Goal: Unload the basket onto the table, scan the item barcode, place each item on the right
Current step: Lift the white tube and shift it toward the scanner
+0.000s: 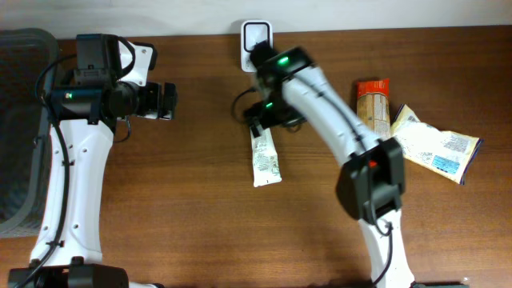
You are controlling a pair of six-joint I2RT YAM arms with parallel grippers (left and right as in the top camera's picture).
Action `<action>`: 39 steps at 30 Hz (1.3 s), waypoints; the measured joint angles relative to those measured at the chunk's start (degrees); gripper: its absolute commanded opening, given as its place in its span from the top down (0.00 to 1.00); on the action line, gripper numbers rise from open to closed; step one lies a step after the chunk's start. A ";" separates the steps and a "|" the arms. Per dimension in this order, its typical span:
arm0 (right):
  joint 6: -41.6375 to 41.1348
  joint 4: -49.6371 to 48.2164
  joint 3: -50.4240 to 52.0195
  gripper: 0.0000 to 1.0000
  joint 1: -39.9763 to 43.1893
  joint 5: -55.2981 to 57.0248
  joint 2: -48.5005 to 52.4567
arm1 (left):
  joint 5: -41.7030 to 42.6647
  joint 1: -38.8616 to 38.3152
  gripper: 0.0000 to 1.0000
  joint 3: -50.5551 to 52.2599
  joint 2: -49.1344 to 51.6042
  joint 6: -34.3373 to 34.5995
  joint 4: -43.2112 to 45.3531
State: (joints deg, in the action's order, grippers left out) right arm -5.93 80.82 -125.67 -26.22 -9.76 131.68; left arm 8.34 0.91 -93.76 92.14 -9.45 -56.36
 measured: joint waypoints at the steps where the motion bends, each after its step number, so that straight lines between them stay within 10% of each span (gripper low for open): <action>1: 2.86 -0.17 0.63 0.01 3.15 -4.68 0.00 | 0.00 0.00 0.01 0.00 0.00 0.00 0.00; 12: 11.02 -19.65 25.29 0.08 7.93 -28.98 -0.02 | 0.00 0.00 0.01 0.00 0.00 0.00 -0.02; 26: -2.75 -36.11 31.85 0.76 5.07 -28.30 -1.36 | 0.00 0.00 0.01 0.00 0.00 0.00 0.00; 39: -0.66 -35.60 32.48 0.96 6.36 -37.24 -1.53 | 0.00 0.00 0.01 0.00 0.00 0.00 -0.02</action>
State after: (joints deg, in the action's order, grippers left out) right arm -6.59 45.21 -93.19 -19.86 -47.00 130.15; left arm 8.34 0.91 -93.76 92.14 -9.45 -56.38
